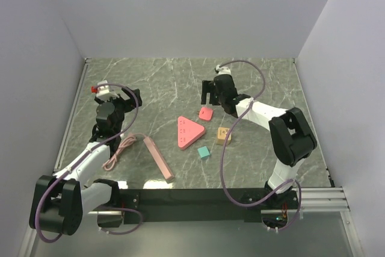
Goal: Insert the plug
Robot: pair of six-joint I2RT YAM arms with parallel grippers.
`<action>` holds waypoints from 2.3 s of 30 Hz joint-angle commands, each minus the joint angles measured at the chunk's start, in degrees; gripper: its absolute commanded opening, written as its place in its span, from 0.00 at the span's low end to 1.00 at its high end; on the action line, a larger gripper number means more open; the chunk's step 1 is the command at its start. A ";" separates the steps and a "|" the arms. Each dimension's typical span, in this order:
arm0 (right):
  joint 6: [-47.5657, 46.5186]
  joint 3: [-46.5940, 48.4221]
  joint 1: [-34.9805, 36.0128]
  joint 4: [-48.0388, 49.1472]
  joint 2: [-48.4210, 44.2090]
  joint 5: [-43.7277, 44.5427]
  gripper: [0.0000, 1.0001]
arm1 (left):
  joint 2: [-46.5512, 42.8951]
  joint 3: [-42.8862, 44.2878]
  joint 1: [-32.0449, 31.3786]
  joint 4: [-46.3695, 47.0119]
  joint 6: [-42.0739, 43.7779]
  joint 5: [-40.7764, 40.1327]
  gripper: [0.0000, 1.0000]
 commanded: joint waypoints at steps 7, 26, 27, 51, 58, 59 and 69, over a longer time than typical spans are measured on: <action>2.00 3.14 1.67 -5.97 3.44 -1.57 0.91 | -1.14 2.30 -0.48 0.93 0.93 1.06 0.99; 2.17 5.86 6.33 -13.53 6.69 3.51 0.90 | -2.01 2.39 -0.74 -0.12 0.84 0.18 0.99; 2.17 5.95 6.51 -13.97 6.96 4.05 0.90 | -1.93 2.39 -0.74 -0.21 0.93 0.18 0.99; -1.41 2.18 6.95 -8.72 4.86 2.83 0.48 | -0.87 3.44 -3.11 0.32 2.68 5.97 0.99; -9.51 -4.94 8.35 0.35 -7.78 0.18 0.48 | 4.13 6.60 -5.23 2.33 1.37 20.82 0.99; -10.21 -5.38 8.62 0.79 -8.76 -0.08 0.48 | 4.83 6.87 -5.23 3.03 0.93 22.22 0.99; -18.04 -13.91 14.06 11.42 -20.19 -12.29 0.48 | 12.04 7.49 -5.84 17.08 -10.75 41.92 0.98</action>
